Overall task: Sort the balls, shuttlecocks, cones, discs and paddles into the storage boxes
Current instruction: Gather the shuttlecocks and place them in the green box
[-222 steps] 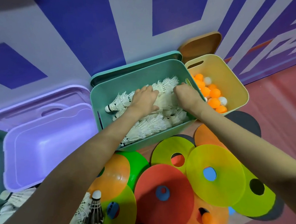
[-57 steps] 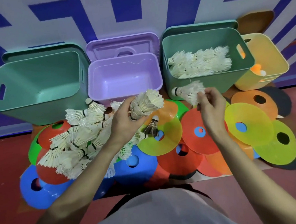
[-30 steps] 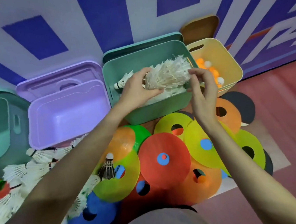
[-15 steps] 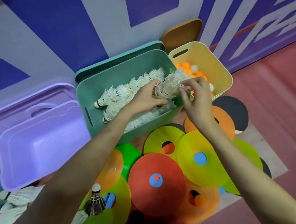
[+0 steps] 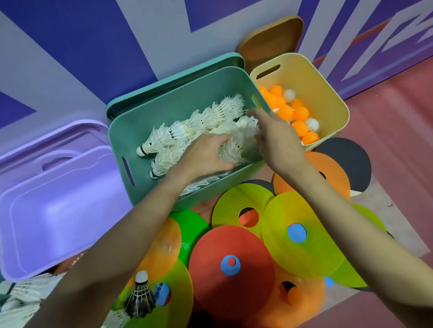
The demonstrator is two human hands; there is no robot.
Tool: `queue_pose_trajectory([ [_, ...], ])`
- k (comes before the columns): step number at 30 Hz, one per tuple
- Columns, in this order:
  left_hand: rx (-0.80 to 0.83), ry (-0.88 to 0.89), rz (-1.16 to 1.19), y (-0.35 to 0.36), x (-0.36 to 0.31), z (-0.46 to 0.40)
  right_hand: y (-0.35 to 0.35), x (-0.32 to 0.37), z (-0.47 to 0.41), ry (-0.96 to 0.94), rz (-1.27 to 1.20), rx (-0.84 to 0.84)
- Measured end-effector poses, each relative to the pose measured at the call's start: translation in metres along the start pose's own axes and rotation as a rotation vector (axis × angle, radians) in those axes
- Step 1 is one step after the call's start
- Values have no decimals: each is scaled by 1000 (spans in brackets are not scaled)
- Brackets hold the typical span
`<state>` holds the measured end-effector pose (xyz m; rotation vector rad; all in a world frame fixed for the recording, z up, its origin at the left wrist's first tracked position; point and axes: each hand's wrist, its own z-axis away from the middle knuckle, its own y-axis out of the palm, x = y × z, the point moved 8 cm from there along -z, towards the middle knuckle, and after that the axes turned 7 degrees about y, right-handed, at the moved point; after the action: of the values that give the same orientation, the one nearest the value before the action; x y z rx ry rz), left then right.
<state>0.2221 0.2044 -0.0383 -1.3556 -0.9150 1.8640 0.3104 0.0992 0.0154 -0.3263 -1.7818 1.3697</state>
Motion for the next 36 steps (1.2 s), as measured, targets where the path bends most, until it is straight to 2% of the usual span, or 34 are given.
queue_pose_trajectory([
  [3, 20, 10, -60, -3, 2, 3, 8, 2, -3, -9, 151, 99],
  [8, 192, -5, -190, 7, 4, -1, 18, 9, -6, -61, 451, 294],
  [12, 162, -28, -133, 10, 11, 1, 26, 16, -6, -111, 562, 420],
  [16, 80, -62, -103, 1, 20, 16, 32, 16, -9, -36, 579, 480],
  [19, 11, -91, -86, -14, 24, 37, 32, 22, -4, 4, 540, 493],
  [21, -93, -100, -51, -28, 23, 58, 32, 35, 7, -32, 469, 457],
  [25, -457, -111, 52, -56, 20, 125, 39, 83, 48, -237, 208, 430],
  [28, -692, -95, 44, -65, 15, 187, 46, 121, 86, -397, 51, 401],
  [32, -779, -162, 20, -58, 24, 261, 57, 156, 130, -521, -103, 378],
  [36, -735, -284, 51, -33, 45, 327, 78, 181, 175, -624, -137, 449],
])
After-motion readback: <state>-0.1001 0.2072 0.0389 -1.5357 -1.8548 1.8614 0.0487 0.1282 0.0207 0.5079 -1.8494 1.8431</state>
